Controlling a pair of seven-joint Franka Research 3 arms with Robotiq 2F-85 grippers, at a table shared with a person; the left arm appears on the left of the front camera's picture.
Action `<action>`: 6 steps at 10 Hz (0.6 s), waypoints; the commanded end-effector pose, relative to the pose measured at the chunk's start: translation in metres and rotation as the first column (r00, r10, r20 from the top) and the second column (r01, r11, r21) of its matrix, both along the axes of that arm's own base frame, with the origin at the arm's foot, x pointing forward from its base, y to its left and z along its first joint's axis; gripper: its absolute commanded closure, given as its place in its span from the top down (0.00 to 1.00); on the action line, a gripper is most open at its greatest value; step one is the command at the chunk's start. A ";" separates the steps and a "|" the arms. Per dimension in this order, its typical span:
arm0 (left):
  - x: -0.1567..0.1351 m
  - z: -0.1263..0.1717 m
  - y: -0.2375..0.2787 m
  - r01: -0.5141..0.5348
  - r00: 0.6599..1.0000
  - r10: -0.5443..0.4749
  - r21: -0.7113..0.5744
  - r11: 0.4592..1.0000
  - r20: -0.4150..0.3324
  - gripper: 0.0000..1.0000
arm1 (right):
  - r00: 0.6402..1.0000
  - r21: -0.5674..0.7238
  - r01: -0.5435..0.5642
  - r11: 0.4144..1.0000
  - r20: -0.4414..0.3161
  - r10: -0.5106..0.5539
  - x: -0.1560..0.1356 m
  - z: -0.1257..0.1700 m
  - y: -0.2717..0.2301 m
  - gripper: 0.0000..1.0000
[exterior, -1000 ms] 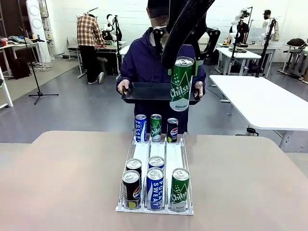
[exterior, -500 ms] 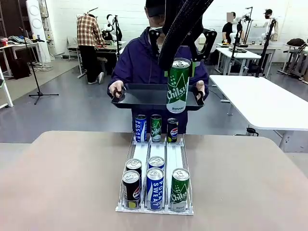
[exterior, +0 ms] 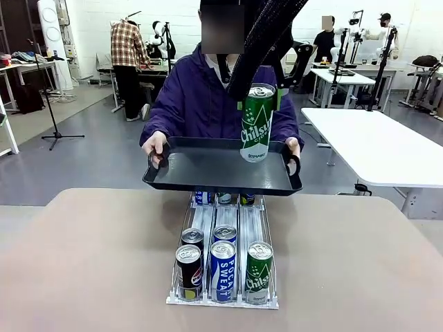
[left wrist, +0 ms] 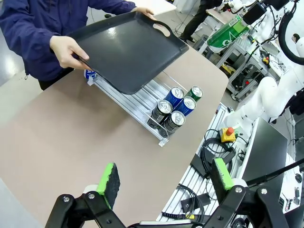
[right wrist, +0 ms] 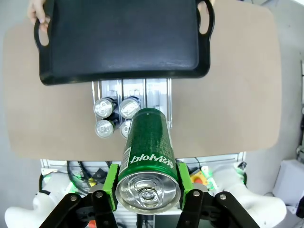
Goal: Retrieve and hand over the desired beverage to the person.
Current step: Place the picked can on the Handle tray extended by the person.
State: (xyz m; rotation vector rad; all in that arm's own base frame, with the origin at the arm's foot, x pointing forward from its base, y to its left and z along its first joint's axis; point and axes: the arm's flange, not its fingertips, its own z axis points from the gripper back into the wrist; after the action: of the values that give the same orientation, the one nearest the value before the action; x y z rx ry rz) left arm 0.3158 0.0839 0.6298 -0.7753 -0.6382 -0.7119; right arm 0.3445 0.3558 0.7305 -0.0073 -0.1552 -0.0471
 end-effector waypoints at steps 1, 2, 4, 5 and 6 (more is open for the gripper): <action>0.000 0.001 0.000 0.011 1.000 -0.011 -0.015 1.000 0.017 1.00 | 1.000 -0.007 0.015 1.000 0.013 -0.015 -0.003 0.001 -0.002 0.00; 0.000 0.001 0.000 0.011 1.000 -0.011 -0.015 1.000 0.017 1.00 | 1.000 -0.007 0.015 1.000 0.013 -0.015 -0.003 0.001 -0.002 0.00; 0.000 0.001 0.000 0.011 1.000 -0.011 -0.015 1.000 0.017 1.00 | 1.000 -0.007 0.015 1.000 0.013 -0.015 -0.003 0.001 -0.002 0.00; 0.000 0.001 0.000 0.011 1.000 -0.011 -0.015 1.000 0.017 1.00 | 1.000 -0.007 0.015 1.000 0.013 -0.015 -0.003 0.001 -0.002 0.00; 0.000 0.001 0.000 0.011 1.000 -0.011 -0.015 1.000 0.017 1.00 | 1.000 -0.007 0.015 1.000 0.013 -0.015 -0.003 0.001 -0.002 0.00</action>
State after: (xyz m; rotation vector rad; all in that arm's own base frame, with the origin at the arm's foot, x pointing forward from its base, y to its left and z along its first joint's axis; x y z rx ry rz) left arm 0.3158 0.0839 0.6298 -0.7753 -0.6384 -0.7123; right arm 0.3446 0.3555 0.7306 -0.0070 -0.1551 -0.0476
